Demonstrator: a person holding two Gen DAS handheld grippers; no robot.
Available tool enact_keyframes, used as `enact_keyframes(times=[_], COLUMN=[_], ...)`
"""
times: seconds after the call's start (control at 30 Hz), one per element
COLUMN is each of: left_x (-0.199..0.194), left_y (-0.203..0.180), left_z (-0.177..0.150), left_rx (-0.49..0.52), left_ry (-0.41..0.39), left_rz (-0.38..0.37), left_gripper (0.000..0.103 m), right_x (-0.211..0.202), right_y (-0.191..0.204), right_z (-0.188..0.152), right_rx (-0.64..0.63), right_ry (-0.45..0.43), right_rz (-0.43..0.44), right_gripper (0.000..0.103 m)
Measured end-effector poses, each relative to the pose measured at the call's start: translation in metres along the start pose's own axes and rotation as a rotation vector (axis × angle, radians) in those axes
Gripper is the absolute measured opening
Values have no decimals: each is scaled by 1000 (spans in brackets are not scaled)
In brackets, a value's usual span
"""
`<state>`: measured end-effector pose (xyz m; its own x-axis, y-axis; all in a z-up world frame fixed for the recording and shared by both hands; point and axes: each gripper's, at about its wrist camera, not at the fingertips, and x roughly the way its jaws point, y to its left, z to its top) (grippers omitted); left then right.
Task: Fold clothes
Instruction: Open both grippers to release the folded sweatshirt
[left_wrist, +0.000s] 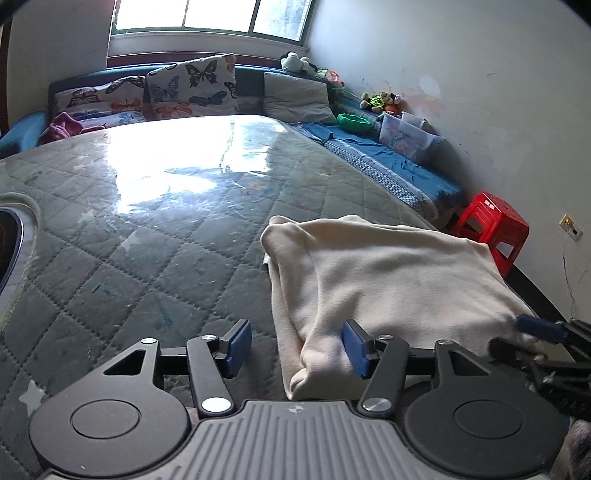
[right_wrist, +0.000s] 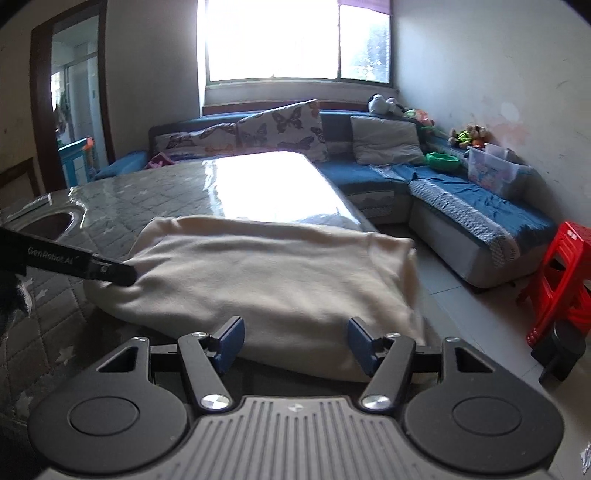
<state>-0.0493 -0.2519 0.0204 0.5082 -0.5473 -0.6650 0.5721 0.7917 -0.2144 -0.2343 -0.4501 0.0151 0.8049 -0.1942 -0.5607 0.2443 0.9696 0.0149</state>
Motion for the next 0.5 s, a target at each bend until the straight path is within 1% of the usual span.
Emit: enact_keyframes(times=[0.1, 0.23, 0.4, 0.5], left_x=[-2, -4, -8, -10], left_y=[-1, -1, -3, -3], left_z=[-1, -2, -3, -4], left_rx=[-8, -19, -33, -41], left_ry=[-3, -7, -13, -16], left_rz=[14, 34, 58, 72], left_gripper=[60, 60, 61, 61], right_x=[-2, 1, -6, -3], right_y=[-13, -25, -28, -30], right_z=[0, -6, -3, -1], right_rx=[24, 52, 64, 64], right_ry=[-10, 6, -48, -63], right_rz=[-19, -29, -7, 16], right_gripper=[64, 64, 66, 66])
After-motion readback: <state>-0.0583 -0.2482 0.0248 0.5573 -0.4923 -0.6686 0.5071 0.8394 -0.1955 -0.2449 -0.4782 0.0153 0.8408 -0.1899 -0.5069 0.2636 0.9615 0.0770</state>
